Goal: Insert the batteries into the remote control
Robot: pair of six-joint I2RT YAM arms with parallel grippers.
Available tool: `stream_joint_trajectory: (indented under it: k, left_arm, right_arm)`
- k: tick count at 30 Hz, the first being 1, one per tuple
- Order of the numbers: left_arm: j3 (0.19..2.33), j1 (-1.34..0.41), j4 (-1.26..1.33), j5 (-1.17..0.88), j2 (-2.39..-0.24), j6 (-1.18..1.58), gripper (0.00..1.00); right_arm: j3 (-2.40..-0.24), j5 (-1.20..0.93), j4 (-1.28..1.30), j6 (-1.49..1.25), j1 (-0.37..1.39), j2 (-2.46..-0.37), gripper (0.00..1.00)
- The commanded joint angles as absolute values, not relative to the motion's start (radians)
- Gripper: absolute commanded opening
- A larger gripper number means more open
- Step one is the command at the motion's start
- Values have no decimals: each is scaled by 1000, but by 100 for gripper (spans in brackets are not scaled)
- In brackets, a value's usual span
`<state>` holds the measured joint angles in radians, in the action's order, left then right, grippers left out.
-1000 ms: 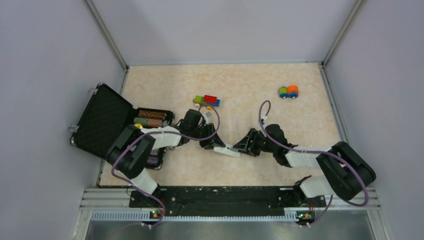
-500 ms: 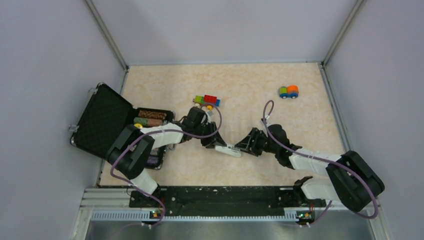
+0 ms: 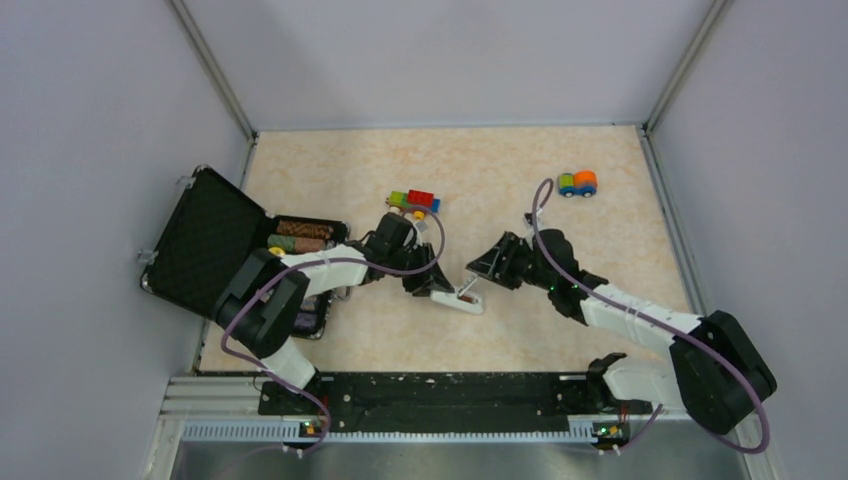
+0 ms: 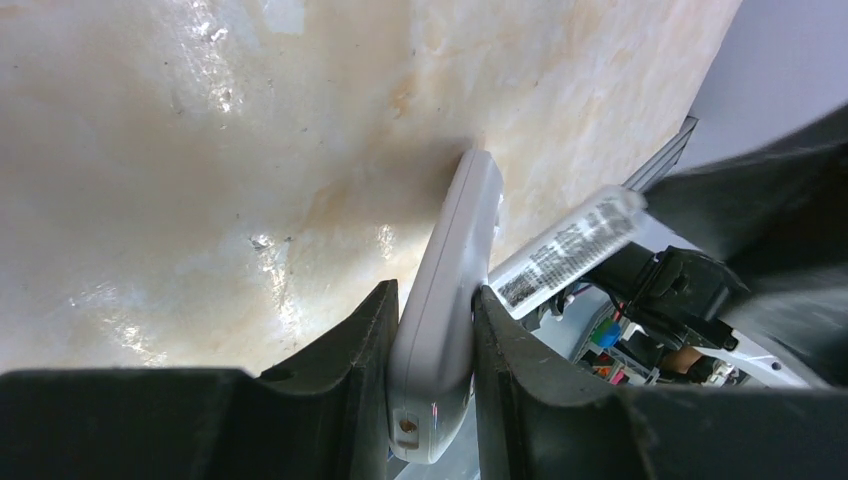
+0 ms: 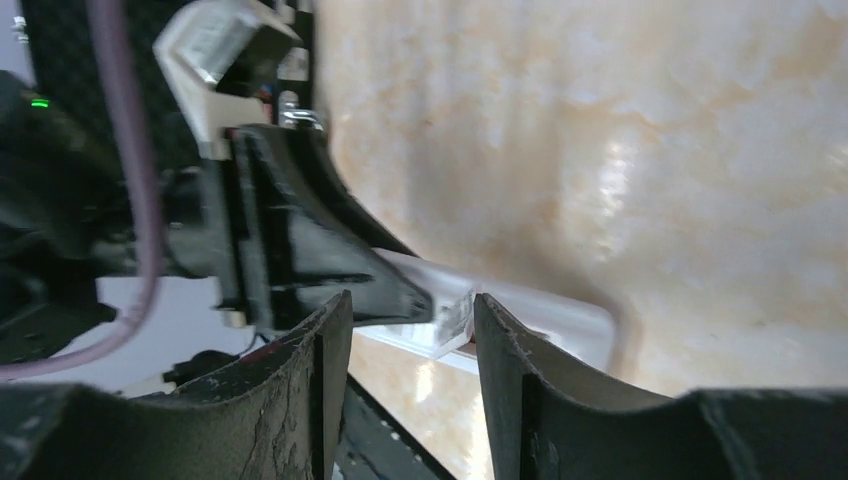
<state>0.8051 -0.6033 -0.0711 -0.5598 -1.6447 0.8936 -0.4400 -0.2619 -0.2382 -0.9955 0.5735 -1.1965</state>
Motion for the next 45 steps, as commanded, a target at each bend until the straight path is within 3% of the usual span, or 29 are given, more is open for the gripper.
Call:
stream_joint_trajectory:
  k: [1, 11, 18, 23, 26, 30, 45]
  left_arm:
    - [773, -626, -268, -309, -1702, 847, 0]
    - [768, -626, -286, -278, -1682, 828, 0]
    - [803, -626, -297, -309, -1624, 658, 0]
    - [807, -626, -256, -425, -1455, 445, 0]
    - [800, -627, -224, -593, -1361, 296, 0]
    - [842, -626, -286, -650, -1297, 207, 0]
    - [1049, -626, -477, -922, -1253, 51, 0]
  right_arm:
    - [-537, -228, -253, -967, 574, -1161, 49]
    - [-669, 34, -5, -846, 560, -1176, 59]
    - [-689, -328, 10, -544, 561, -1169, 61]
    - [-639, -543, 33, -353, 560, -1072, 67]
    - [-658, -616, 74, -327, 560, -1018, 76]
    - [-691, -732, 95, -334, 563, -1028, 79]
    - [-829, -817, 233, -184, 663, -1174, 80]
